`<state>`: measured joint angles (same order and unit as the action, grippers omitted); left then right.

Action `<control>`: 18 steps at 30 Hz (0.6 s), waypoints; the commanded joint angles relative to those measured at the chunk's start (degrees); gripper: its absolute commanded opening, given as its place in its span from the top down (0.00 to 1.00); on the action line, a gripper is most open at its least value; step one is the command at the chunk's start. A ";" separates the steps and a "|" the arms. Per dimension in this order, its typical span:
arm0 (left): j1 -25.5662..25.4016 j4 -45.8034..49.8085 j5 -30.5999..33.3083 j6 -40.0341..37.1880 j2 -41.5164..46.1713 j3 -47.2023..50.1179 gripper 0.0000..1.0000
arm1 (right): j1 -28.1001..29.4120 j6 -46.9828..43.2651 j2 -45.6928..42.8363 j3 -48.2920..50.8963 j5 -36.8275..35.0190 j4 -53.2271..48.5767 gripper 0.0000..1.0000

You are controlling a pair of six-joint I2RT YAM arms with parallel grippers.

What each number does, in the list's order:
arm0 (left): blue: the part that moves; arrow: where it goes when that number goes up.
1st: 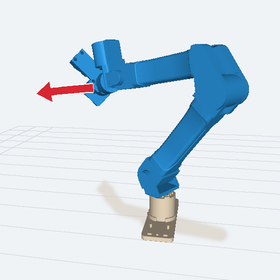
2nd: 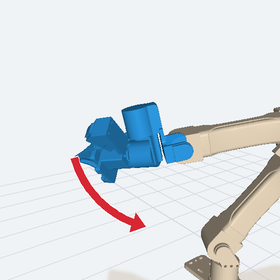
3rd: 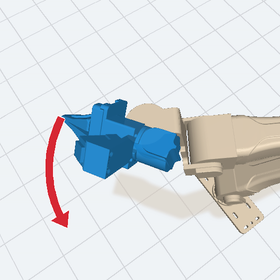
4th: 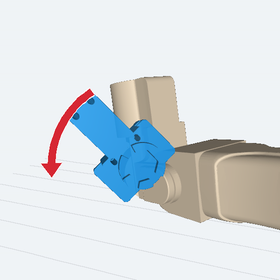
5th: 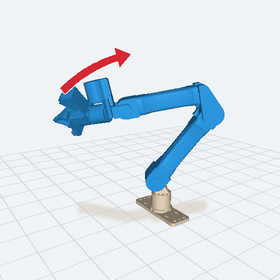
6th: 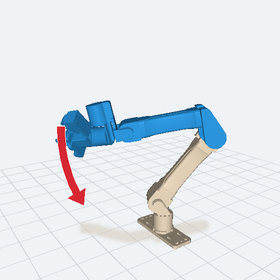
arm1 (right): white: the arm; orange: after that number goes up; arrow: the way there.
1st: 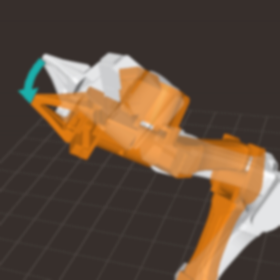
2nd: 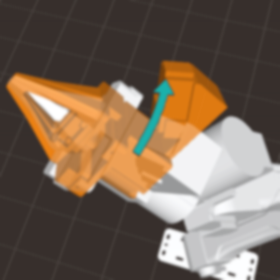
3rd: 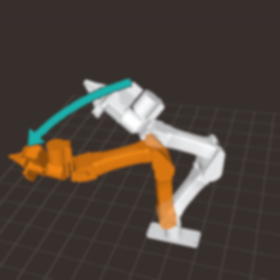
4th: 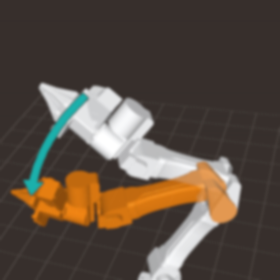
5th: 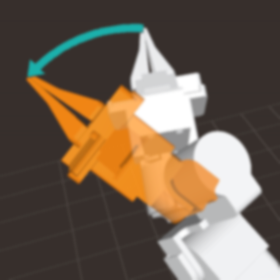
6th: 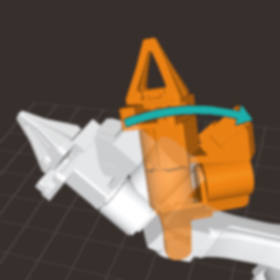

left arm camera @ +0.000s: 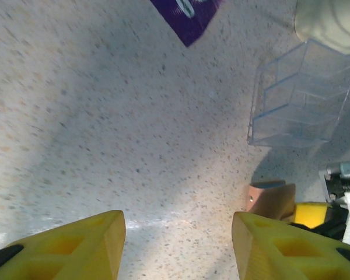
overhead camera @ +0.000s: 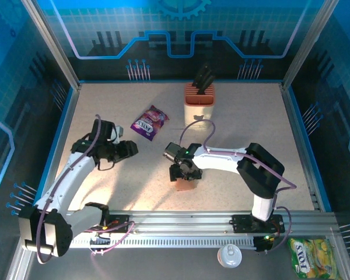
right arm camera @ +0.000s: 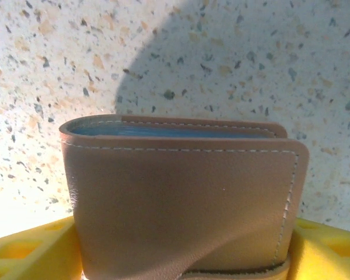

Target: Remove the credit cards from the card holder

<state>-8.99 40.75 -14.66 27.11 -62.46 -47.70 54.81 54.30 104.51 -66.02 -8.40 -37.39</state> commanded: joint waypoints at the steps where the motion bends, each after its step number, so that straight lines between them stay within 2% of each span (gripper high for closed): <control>1: -4.43 -5.06 -0.51 9.32 1.96 2.70 0.48 | -0.86 -0.40 1.14 -0.01 1.42 1.96 0.20; 7: -11.01 -12.82 1.10 17.90 2.74 8.76 0.48 | -1.01 1.32 0.95 0.95 4.04 3.35 0.19; 13: -16.22 -16.71 3.67 22.47 2.56 11.61 0.49 | -0.93 3.88 -2.10 3.77 6.52 6.18 0.17; 18: -19.20 -19.89 4.20 24.81 0.27 12.68 0.49 | -0.93 2.04 -3.15 3.44 7.14 5.53 0.13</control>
<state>-26.70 24.53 -11.75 48.80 -61.01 -36.12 53.93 56.05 102.85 -63.35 -4.38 -31.62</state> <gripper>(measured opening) 0.516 0.870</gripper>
